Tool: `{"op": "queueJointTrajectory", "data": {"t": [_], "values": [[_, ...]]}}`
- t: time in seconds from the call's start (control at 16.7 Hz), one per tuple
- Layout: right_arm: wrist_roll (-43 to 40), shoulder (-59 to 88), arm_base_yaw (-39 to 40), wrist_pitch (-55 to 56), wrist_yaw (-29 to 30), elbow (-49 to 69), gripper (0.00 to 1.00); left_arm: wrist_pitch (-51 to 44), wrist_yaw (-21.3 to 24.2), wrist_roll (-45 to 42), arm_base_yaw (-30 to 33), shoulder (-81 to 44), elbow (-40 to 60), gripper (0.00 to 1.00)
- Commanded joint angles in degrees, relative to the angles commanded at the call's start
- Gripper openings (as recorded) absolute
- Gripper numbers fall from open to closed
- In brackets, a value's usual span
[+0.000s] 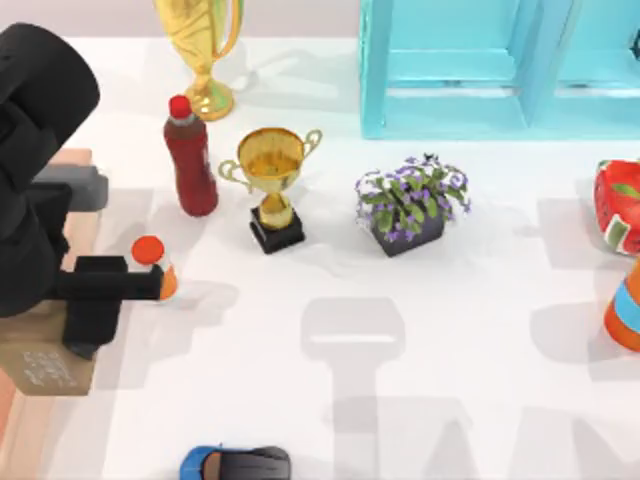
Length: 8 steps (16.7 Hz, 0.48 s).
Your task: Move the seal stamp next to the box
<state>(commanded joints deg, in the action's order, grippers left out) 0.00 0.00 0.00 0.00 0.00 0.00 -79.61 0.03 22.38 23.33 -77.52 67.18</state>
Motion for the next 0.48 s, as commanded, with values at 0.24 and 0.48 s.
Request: {"op": "queueJointTrajectory", "data": {"t": [0.24, 0.48], "values": [[0.0, 0.0, 0.0, 0.0, 0.0, 0.0, 1.00, 2.5, 0.0, -0.1, 0.1, -0.3, -2.1, 0.00], [0.0, 0.0, 0.0, 0.0, 0.0, 0.0, 1.00, 11.3, 0.0, -0.2, -0.2, -0.7, -10.3, 0.00]]}}
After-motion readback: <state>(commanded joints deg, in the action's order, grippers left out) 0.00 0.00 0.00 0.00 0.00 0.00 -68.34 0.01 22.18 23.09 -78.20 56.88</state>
